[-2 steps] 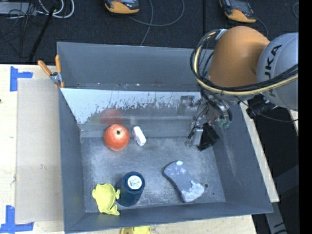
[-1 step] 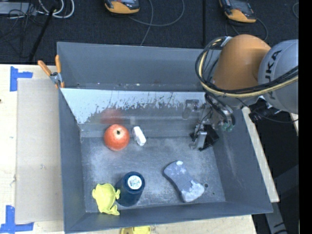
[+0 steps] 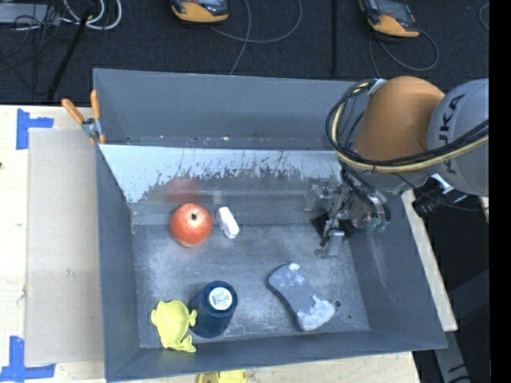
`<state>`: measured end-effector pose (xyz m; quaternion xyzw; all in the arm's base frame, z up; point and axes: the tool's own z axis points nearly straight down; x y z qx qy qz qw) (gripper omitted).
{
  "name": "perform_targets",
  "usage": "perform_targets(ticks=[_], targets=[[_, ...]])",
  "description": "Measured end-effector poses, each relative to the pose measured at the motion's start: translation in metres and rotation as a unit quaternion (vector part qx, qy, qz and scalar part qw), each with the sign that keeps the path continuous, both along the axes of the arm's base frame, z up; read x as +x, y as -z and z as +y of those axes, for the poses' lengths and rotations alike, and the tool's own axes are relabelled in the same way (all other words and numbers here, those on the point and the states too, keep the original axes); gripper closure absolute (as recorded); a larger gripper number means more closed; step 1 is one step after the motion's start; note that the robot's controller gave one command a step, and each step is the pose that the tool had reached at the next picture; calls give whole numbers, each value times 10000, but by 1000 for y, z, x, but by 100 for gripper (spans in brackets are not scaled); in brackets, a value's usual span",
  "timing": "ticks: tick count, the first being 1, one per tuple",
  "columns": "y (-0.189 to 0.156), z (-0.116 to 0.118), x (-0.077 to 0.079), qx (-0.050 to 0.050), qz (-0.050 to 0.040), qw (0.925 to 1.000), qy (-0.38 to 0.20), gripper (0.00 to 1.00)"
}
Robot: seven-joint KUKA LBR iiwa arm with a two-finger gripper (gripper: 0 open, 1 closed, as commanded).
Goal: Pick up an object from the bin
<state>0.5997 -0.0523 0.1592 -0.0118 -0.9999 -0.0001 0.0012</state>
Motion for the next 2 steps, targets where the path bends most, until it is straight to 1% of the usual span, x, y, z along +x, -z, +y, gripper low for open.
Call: perform_targets(ticks=[1, 2], targets=[[13, -28, 10, 0, -29, 9973, -729, 0], [28, -39, 1, -1, -14, 9997, -226, 0]])
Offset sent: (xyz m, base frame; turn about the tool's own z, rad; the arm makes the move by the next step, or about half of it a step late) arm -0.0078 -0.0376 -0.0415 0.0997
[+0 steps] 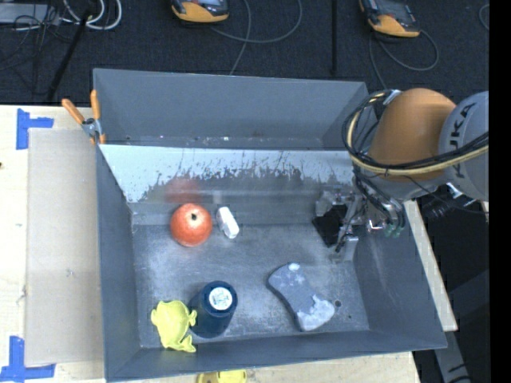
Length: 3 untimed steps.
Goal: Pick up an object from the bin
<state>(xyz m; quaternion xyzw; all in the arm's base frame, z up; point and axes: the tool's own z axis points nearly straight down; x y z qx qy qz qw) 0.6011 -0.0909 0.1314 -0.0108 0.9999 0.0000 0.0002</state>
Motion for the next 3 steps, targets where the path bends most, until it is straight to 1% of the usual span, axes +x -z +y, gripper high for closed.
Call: perform_targets(ticks=[1, 2, 3], targets=[[-3, 16, -9, 5, 13, 9980, 631, 0], [-2, 38, -32, 2, 7, 9994, -332, 0], [23, 48, -36, 4, 2, 10000, -40, 0]])
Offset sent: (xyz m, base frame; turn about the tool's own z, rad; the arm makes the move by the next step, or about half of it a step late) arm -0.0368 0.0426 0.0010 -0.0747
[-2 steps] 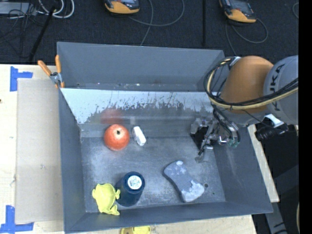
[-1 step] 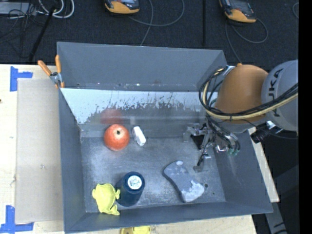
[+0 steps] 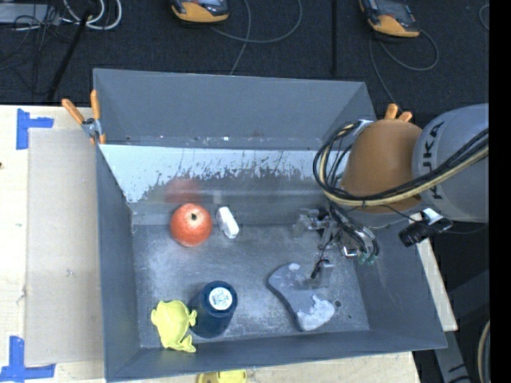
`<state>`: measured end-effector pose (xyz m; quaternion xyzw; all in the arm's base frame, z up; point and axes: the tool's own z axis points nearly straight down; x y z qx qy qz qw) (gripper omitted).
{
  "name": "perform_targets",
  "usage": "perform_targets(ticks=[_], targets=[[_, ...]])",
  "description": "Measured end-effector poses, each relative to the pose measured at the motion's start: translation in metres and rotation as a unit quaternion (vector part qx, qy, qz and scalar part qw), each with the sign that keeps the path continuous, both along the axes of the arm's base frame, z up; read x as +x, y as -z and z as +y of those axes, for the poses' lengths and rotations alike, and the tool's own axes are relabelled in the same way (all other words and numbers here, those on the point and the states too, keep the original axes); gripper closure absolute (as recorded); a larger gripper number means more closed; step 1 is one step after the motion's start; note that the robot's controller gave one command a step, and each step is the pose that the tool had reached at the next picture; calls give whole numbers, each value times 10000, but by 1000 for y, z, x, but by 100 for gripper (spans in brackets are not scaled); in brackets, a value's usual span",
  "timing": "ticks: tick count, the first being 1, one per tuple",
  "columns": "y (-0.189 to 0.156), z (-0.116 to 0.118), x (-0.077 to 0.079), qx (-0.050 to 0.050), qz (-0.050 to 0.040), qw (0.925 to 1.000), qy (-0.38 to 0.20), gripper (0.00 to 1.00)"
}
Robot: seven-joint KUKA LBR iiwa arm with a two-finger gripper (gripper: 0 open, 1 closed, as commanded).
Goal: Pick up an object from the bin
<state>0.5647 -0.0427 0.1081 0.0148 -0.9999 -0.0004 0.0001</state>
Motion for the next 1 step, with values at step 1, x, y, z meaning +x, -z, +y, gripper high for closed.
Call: perform_targets(ticks=[1], targets=[[18, 0, -19, 1, 6, 10000, 70, 0]])
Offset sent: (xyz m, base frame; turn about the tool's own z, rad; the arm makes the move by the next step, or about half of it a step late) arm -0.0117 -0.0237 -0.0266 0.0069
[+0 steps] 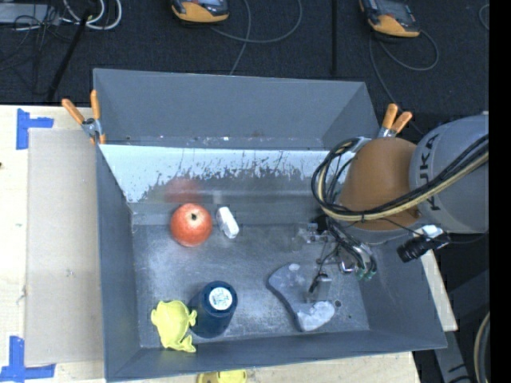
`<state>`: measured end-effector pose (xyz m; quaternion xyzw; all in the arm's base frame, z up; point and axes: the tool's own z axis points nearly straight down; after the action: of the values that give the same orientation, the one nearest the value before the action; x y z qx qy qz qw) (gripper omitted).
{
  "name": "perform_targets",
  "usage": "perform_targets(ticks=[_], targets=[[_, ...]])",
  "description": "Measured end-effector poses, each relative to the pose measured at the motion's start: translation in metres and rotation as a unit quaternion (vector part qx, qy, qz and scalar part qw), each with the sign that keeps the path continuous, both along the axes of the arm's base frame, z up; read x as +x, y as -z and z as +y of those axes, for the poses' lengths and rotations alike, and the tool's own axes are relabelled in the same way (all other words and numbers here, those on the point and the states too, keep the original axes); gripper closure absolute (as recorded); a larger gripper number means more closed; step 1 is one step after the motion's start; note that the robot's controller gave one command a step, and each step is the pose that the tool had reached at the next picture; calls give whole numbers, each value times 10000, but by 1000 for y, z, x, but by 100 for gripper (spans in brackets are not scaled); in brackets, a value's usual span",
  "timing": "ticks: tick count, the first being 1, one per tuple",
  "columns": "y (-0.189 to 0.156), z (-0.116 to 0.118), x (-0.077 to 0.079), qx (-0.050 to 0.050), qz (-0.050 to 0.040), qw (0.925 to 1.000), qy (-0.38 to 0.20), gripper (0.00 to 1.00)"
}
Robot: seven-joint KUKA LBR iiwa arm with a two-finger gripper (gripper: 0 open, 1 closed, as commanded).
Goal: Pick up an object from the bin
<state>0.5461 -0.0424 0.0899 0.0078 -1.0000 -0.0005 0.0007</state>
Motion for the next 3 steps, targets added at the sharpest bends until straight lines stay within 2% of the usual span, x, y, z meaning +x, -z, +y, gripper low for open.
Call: perform_targets(ticks=[1, 3], targets=[[9, -24, 7, -6, -16, 10000, -31, 100], [7, -24, 7, -5, -6, 10000, -34, 100]])
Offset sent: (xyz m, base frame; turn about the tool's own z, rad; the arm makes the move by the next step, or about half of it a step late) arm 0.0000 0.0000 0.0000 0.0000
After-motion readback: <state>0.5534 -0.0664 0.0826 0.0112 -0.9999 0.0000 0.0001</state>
